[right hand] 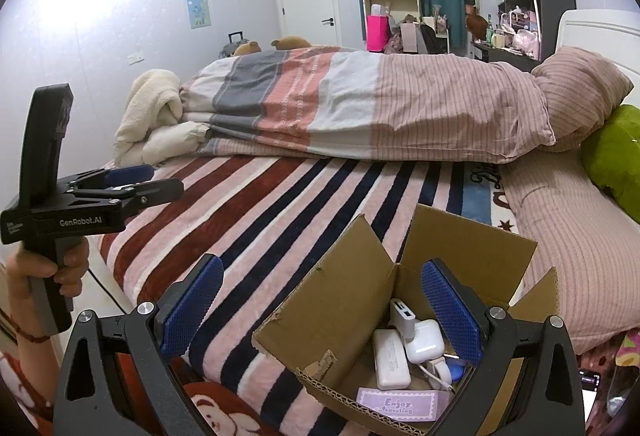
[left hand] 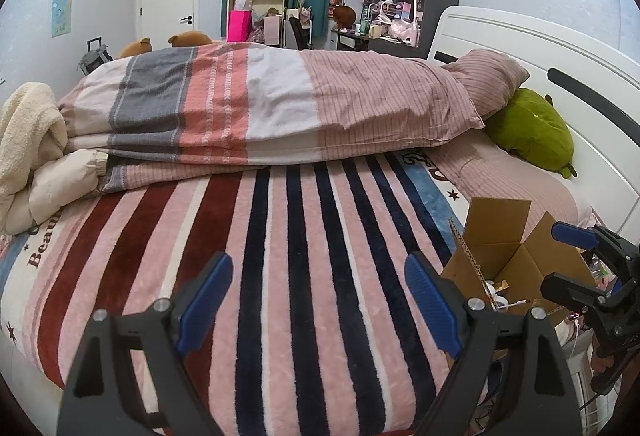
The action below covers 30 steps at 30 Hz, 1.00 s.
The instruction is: Organize rigid objects
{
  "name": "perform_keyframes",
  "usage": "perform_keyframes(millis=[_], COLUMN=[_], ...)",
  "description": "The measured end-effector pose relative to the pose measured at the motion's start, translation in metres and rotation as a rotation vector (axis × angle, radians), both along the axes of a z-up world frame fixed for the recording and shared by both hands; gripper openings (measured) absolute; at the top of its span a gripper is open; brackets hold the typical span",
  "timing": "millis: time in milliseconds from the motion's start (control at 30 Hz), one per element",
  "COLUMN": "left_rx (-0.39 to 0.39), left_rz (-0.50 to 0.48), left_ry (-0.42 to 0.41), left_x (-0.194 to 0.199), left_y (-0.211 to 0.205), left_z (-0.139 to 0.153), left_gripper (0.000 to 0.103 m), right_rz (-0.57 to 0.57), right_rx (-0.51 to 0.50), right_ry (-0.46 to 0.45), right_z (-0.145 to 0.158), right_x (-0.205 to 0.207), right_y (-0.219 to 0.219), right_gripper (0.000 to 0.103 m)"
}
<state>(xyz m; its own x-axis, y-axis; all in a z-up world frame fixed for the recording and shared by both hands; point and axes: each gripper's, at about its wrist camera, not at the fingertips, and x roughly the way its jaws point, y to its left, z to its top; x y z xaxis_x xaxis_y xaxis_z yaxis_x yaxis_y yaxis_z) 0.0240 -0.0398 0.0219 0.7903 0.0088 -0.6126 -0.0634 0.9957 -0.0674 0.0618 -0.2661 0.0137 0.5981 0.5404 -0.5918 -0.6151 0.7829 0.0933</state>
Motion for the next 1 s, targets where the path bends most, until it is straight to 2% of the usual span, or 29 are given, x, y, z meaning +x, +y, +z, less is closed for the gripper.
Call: perform_keyframes(millis=[1000], left_rx=[0.001], left_rz=[0.006], left_ry=[0.002], left_x=[0.0], left_y=[0.0017], left_z=[-0.0009], left_gripper=[0.086], right_rz=[-0.002], right_rx=[0.004], right_ry=[0.009], right_z=[-0.0051], right_x=[-0.0043], right_y=[0.0011], right_gripper=[0.1])
